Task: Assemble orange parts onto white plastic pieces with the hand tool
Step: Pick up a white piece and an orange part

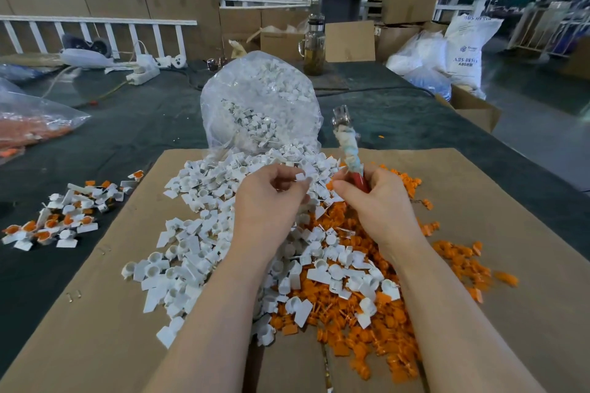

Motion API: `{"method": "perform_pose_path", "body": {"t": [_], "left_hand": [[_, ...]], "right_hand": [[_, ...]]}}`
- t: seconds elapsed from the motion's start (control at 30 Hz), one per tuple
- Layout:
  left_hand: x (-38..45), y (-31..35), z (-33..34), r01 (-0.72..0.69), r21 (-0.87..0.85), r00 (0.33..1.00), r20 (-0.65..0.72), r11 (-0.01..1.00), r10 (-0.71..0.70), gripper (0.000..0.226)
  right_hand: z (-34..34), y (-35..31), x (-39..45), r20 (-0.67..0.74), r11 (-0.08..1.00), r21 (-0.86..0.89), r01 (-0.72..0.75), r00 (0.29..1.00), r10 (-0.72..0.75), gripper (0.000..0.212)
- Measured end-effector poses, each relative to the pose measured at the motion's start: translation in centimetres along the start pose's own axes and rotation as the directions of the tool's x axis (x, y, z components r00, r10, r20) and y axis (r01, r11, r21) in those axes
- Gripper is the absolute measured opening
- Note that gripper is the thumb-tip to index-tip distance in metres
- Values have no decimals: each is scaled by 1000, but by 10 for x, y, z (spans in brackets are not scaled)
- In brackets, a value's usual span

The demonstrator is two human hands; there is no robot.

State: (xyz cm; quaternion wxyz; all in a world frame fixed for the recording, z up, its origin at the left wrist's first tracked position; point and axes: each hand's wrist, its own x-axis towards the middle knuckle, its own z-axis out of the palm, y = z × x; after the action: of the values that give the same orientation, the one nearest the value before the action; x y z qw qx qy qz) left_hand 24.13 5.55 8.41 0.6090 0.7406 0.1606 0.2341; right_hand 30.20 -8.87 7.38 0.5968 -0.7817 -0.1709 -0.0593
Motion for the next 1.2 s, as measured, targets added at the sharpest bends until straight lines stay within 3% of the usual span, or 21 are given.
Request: {"method": "perform_pose_path", "body": {"t": [0.13,0.23,0.73,1.2], "left_hand": [[0,3,-3,83,-202,997,17,976,-81,9],[-2,5,-4,99,-262,995,32,960,-94,9],[-7,9,0,148,-290,986,116,945,-119,8],[-8,9,2,43,-286,996,93,957,-17,8]], "right_hand": [[3,-4,-1,-18,996,68,63,998,-62,20],[3,-6,-2,-44,990,98,102,994,-99,22],[9,-10,-8,-102,967,-26,252,962,-254,19],[12,-13,-9,-161,965,-90,245,953,-257,17]]}}
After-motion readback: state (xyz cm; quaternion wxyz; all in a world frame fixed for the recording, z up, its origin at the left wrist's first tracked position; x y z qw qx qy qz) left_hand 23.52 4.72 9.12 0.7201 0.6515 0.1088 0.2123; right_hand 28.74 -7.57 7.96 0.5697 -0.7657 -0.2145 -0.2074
